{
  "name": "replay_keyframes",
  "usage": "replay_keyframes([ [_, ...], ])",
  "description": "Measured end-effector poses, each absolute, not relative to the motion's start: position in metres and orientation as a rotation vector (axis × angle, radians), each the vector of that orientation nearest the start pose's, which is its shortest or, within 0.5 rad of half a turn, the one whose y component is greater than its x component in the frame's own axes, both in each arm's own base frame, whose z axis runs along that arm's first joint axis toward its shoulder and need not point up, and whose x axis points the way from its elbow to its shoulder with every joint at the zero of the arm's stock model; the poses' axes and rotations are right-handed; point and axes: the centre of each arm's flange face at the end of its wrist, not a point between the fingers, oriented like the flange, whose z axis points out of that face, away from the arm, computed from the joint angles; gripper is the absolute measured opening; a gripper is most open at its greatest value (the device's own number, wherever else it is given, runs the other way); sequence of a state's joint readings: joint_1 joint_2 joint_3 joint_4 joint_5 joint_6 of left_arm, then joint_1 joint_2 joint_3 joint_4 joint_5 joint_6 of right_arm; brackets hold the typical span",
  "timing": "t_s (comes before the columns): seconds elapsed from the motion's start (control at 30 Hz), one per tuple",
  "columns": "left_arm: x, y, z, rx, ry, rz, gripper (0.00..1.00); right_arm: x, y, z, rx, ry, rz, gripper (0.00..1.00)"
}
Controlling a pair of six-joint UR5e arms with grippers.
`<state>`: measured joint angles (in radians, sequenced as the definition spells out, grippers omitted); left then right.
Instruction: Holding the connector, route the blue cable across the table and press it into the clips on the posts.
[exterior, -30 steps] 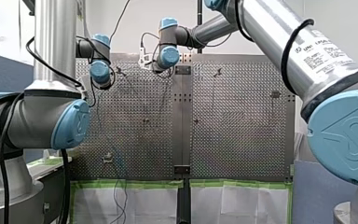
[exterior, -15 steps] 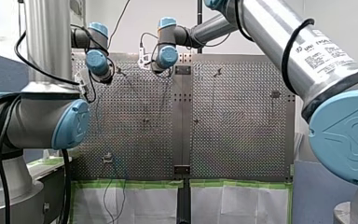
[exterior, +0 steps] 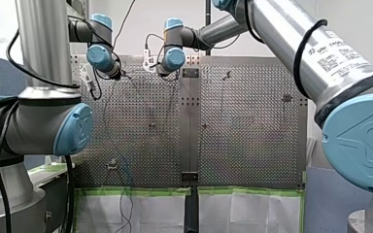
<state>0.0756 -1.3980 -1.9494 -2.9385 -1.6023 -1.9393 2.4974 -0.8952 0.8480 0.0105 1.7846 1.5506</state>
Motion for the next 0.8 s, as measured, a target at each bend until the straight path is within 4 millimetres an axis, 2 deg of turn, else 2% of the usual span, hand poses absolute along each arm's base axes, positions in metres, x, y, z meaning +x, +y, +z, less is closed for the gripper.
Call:
replay_keyframes([
  [0.5,0.421,-0.112,0.408,-0.251,1.544,-0.169,1.0,0.671,-0.375,0.419,1.676,-0.762,1.755,0.0],
  [0.8,0.441,-0.127,0.421,-0.2,1.521,-0.191,1.0,0.67,-0.379,0.42,1.672,-0.767,1.76,0.0],
])
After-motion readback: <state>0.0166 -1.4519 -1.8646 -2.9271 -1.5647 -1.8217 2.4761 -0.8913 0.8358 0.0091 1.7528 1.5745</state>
